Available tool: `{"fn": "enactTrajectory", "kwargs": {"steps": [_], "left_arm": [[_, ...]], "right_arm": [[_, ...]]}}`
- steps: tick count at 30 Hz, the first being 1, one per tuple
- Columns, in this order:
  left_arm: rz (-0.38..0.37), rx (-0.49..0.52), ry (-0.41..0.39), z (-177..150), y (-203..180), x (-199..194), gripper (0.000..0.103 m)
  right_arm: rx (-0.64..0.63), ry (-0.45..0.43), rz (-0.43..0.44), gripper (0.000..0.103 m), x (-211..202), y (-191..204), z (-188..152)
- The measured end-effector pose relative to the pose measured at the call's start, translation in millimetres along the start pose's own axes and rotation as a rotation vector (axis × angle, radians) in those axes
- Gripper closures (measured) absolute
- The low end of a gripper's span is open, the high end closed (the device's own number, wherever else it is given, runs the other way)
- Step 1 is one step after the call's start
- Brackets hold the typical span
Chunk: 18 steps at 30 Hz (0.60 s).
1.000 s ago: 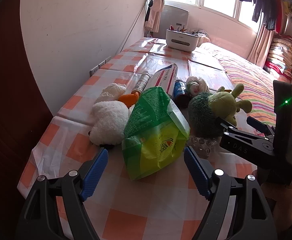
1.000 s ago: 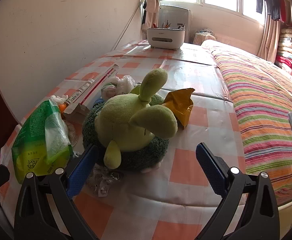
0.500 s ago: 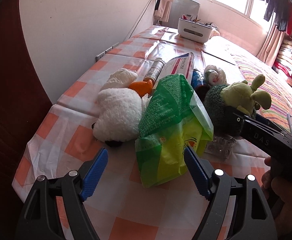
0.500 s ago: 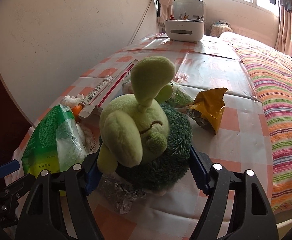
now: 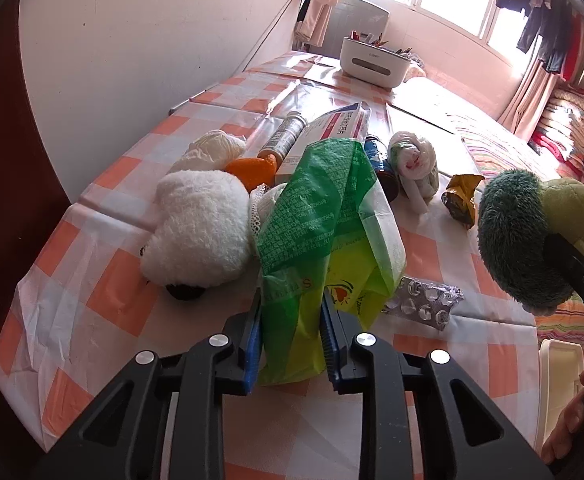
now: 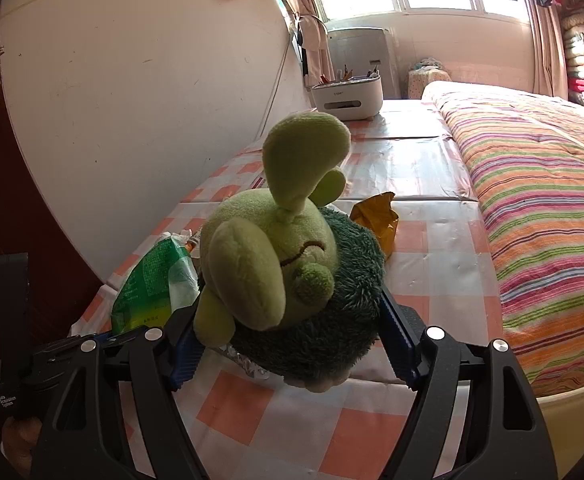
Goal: Collect trash
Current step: 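Carry the plush into the beige bin and open the right tool while the left tool carries the bag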
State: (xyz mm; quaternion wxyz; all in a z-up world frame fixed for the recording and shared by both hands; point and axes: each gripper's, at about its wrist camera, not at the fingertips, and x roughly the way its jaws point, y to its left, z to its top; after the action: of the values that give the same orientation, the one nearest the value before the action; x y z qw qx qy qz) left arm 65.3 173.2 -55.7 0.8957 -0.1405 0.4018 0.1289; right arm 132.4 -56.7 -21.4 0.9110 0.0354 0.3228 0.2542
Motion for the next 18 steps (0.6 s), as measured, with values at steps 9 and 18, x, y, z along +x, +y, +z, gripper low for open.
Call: {"fn": "enactTrajectory", "kwargs": {"steps": [9, 18], "left_arm": [[-0.052, 0.061, -0.138, 1, -34, -24, 0.086], [-0.17, 0.173, -0.23, 21, -94, -54, 0.086]], "right_arm": [[0.015, -0.064, -0.06, 0.029, -38, -26, -11], [0.033, -0.116, -0.132, 0.029, -66, -45, -15]]}}
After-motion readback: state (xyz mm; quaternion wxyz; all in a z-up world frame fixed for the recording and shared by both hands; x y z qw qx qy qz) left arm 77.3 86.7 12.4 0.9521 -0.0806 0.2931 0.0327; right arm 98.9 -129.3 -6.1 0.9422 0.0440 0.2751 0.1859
